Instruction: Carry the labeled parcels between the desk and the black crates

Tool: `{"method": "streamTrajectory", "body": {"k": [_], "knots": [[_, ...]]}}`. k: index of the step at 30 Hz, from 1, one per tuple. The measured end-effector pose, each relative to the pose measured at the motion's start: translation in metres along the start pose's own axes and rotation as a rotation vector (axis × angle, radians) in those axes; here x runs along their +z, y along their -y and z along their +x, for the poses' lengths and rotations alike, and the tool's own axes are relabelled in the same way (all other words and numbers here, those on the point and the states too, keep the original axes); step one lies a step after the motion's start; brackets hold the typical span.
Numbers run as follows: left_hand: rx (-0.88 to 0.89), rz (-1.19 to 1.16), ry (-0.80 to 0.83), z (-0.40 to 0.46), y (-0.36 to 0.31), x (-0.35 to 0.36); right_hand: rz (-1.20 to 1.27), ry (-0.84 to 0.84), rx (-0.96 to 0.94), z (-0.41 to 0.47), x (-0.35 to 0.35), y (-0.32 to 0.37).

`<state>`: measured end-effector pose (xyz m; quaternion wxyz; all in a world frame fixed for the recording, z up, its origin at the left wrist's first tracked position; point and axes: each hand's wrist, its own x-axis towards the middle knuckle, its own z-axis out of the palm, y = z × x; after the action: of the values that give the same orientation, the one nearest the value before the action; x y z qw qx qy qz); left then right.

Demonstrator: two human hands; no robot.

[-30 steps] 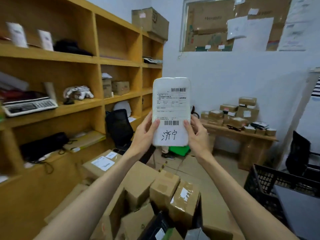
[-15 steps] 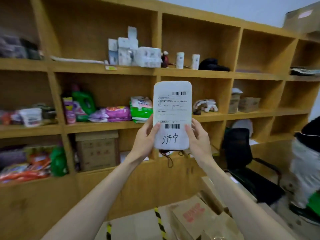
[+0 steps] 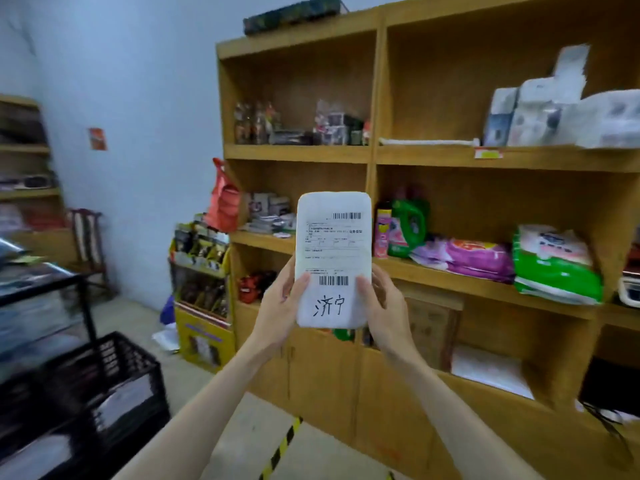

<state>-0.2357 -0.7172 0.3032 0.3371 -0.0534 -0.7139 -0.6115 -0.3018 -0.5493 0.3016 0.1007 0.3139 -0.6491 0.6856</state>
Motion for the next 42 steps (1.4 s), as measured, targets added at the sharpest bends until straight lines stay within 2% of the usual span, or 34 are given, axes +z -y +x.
{"method": "streamTrajectory", "body": {"k": [8, 12, 18, 23, 34, 42], "knots": [[-0.007, 0.169, -0.335, 0.015, 0.009, -0.129, 0.198, 0.314, -0.031, 0.070, 0.156, -0.039], [-0.009, 0.257, -0.452, 0.027, 0.008, -0.181, 0.318, 0.438, -0.069, 0.099, 0.225, -0.047], [-0.041, 0.370, -0.674, 0.029, 0.011, -0.236, 0.468, 0.645, -0.033, 0.122, 0.312, -0.057], [-0.065, 0.435, -0.824, 0.027, 0.018, -0.273, 0.540, 0.739, -0.002, 0.125, 0.367, -0.064], [-0.111, 0.535, -0.902, 0.039, 0.049, -0.340, 0.589, 0.840, 0.056, 0.141, 0.451, -0.091], [-0.096, 0.508, -0.884, 0.074, 0.064, -0.416, 0.559, 0.799, 0.052, 0.169, 0.517, -0.085]]}}
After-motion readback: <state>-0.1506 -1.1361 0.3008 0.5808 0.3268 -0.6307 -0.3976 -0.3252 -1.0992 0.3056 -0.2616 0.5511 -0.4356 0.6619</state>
